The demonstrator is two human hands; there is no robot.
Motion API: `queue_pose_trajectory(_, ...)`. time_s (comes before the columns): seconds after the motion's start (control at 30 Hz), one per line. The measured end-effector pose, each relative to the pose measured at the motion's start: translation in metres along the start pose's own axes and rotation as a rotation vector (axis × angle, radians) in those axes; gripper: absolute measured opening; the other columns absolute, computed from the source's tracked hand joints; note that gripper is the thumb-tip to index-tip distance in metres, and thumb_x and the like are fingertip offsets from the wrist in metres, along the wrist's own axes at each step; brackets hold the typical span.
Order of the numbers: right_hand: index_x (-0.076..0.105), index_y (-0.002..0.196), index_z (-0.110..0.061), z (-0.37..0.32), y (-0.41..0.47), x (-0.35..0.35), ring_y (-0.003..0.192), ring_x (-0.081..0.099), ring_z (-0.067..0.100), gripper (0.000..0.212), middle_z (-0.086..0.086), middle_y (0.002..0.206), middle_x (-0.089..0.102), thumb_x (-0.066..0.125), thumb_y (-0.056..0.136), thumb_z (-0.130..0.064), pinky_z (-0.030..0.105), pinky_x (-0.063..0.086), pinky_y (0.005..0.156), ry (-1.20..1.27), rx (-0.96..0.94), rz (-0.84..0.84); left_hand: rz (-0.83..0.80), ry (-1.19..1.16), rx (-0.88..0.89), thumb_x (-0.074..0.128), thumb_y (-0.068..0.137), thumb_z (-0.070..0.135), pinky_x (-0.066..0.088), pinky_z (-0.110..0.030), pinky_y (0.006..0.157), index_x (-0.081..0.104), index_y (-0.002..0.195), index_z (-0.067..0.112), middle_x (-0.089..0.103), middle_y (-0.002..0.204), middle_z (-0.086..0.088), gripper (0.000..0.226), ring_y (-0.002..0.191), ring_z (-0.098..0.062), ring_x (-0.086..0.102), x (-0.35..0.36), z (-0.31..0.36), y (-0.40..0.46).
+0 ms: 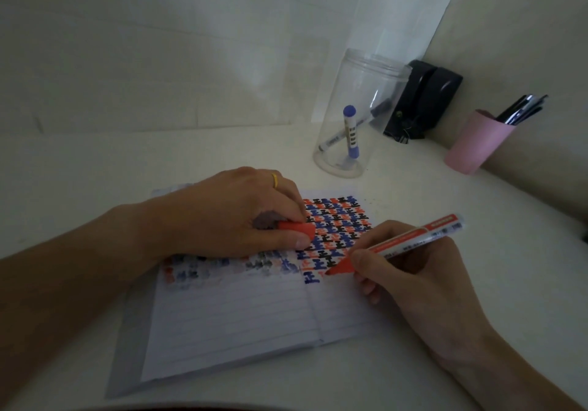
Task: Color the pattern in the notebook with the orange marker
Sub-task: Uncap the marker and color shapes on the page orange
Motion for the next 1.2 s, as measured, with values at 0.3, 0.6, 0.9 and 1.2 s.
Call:
queue_pose_trajectory(0.3, 0.076, 0.074, -0.009, 0.0008, -0.0002, -0.0006, 0.052, 0.067, 0.023, 0.006, 0.014, 0.063, 0.073, 0.077, 0.078, -0.004, 0.027, 0.056, 0.051, 0.026, -0.027, -0.006, -0.002, 0.005, 0.01, 0.058, 0.093, 0.056, 0.056, -0.033, 0.085, 0.075, 0.11, 0.032, 0.072, 0.113, 0.011, 0.034, 0.102, -0.003, 0.064, -0.0003, 0.0008, 0.0007)
queue_pose_trajectory(0.6, 0.076, 0.074, -0.01, -0.0001, 0.0004, 0.0011, 0.053, 0.068, 0.022, 0.007, 0.013, 0.065, 0.074, 0.078, 0.077, -0.003, 0.026, 0.056, 0.052, 0.028, -0.027, -0.032, 0.0, 0.006, 0.018, 0.058, 0.093, 0.057, 0.056, -0.034, 0.084, 0.076, 0.109, 0.031, 0.072, 0.113, 0.01, 0.035, 0.102, -0.004, 0.064, 0.0, -0.0002, 0.0002)
queue_pose_trajectory(0.9, 0.075, 0.068, -0.014, 0.0003, 0.0007, 0.002, 0.051, 0.063, 0.01, 0.009, 0.001, 0.059, 0.072, 0.077, 0.075, -0.007, 0.02, 0.051, 0.05, -0.071, -0.07, 0.003, 0.018, -0.003, 0.025, 0.059, 0.092, 0.056, 0.056, -0.035, 0.084, 0.077, 0.108, 0.032, 0.073, 0.112, 0.011, 0.034, 0.101, -0.004, 0.065, 0.0001, -0.0001, -0.0001)
queue_pose_trajectory(1.2, 0.073, 0.07, -0.007, 0.0053, 0.0074, -0.0057, 0.052, 0.057, 0.017, 0.014, 0.009, 0.059, 0.066, 0.069, 0.081, 0.001, 0.02, 0.045, 0.045, 0.166, 0.008, 0.063, 0.004, 0.013, 0.011, 0.057, 0.093, 0.057, 0.056, -0.032, 0.084, 0.076, 0.109, 0.031, 0.072, 0.113, 0.011, 0.036, 0.101, -0.002, 0.064, 0.0008, 0.0013, 0.0004)
Point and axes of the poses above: each hand's wrist, its own y-axis towards the middle knuckle, its own x-axis out of the palm, z = x × y, the point moved 2 cm from there along y, towards the middle knuckle
